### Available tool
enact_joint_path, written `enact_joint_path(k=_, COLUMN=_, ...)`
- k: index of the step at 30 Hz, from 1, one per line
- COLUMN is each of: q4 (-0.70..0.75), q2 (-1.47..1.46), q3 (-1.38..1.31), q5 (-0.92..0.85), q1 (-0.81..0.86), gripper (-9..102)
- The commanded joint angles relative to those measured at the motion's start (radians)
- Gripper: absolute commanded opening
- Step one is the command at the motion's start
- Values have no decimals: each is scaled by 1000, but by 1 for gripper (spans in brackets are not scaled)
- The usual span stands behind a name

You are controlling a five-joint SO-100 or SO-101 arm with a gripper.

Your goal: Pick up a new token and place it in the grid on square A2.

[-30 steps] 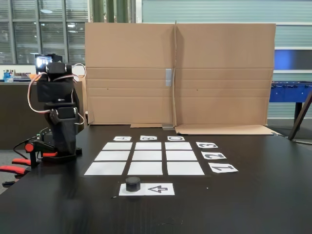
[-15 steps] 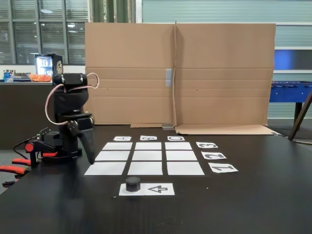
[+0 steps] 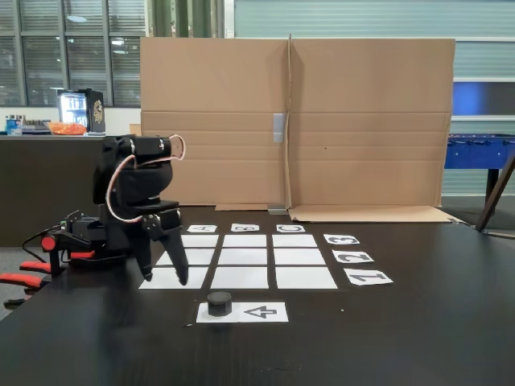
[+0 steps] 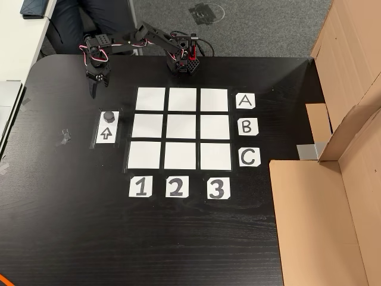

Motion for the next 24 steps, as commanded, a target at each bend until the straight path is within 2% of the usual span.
enact_joint_path(k=1, q4=5, q2=-23, q3=-81, q5=-6, q1=-29, gripper=32)
enact_joint_path(k=24, q4=0, q2=-276, q3=-351, q5=6, q1=-186, gripper=32)
